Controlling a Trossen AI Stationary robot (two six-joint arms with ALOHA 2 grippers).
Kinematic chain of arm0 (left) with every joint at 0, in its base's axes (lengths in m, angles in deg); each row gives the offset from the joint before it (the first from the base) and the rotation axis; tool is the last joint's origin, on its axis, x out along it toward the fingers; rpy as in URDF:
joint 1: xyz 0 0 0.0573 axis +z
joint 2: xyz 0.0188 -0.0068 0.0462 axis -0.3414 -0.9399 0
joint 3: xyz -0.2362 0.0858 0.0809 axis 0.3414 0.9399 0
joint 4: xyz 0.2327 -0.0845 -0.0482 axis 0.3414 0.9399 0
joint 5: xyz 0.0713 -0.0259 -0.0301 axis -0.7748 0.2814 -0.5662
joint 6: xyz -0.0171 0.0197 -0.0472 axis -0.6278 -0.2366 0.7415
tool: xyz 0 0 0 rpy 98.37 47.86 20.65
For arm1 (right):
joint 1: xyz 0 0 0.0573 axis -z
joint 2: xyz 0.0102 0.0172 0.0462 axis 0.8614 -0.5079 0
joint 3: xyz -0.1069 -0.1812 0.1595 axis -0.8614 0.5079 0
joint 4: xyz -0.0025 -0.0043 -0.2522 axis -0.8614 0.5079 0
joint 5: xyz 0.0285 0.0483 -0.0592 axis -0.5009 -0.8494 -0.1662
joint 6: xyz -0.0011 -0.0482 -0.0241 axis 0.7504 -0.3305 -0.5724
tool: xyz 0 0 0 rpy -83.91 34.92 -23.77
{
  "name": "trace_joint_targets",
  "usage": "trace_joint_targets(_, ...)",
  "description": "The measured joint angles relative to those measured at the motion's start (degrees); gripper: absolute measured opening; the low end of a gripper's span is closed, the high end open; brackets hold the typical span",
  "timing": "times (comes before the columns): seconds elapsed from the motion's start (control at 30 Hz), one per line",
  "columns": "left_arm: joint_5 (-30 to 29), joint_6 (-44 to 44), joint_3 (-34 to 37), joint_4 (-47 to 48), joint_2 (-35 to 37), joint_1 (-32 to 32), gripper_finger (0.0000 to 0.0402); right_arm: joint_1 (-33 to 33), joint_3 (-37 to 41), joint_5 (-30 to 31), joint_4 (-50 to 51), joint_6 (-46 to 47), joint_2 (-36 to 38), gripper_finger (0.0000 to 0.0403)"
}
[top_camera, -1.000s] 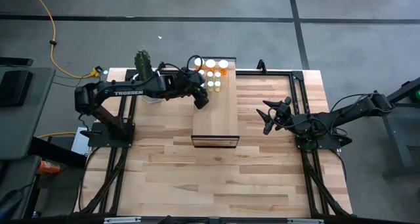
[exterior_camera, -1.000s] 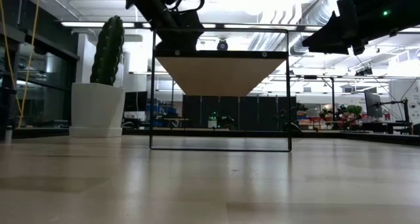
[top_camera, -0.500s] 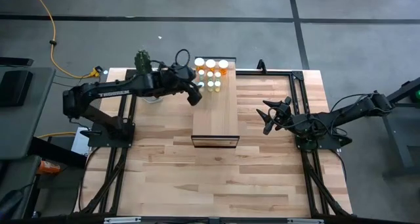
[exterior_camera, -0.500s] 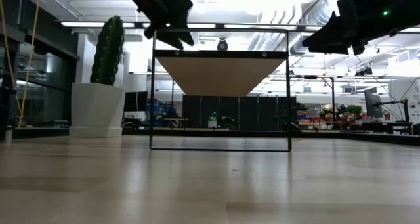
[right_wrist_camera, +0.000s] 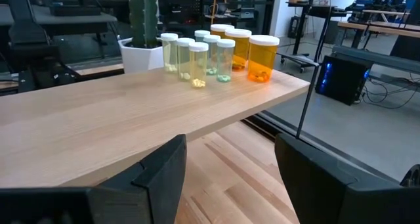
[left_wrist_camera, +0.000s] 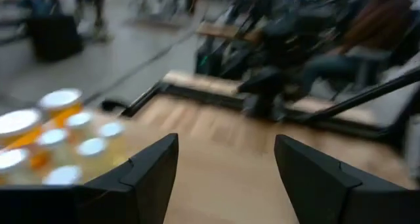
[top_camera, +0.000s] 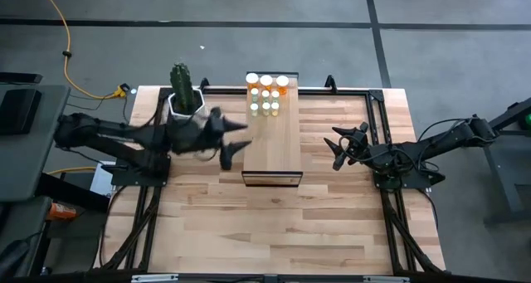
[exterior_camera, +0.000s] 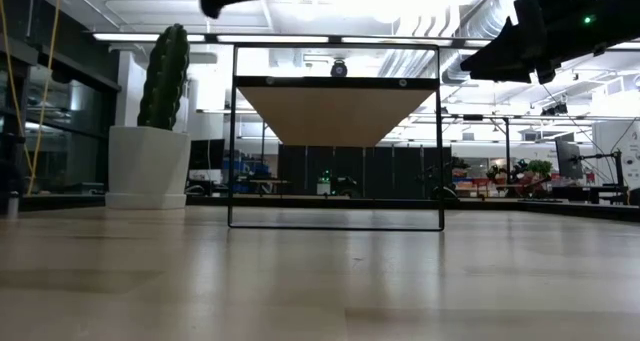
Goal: Pick and place medicine bottles onto shelf by color
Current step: Return to Home Position
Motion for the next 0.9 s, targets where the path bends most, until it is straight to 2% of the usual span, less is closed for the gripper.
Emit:
trace_joint_targets(0.13,-2.9,-2.8,12.1,-14.7,5.6,-6.3,0.0241,0.0,0.0,0.0,0.0,0.0,0.0,0.0225)
trace_joint_targets(0.2,-3.9,-3.4,15.4,-16.9,8.8,-8.1,0.0241,0.0,0.0,0.0,0.0,0.0,0.0,0.0225)
trace_joint_targets(0.27,-3.4,-3.9,16.5,-15.5,12.7,-8.7,0.0241,0.0,0.0,0.0,0.0,0.0,0.0,0.0225)
trace_joint_targets(0.47,3.0,-2.5,16.8,-5.1,22.6,-8.7,0.0241,0.0,0.0,0.0,-0.2,0.0,0.0,0.0225)
trace_joint_targets(0.67,3.6,-4.2,24.5,-6.1,28.4,-8.3,0.0241,0.0,0.0,0.0,-0.2,0.0,0.0,0.0225)
trace_joint_targets(0.8,7.6,-4.1,28.2,-6.6,33.0,-5.8,0.0241,0.0,0.0,0.1,-0.2,0.1,0.0,0.0225)
trace_joint_targets(0.9,8.4,-4.3,31.1,-6.3,36.9,-4.3,0.0241,0.0,0.0,0.1,-0.2,0.1,0.0,0.0225)
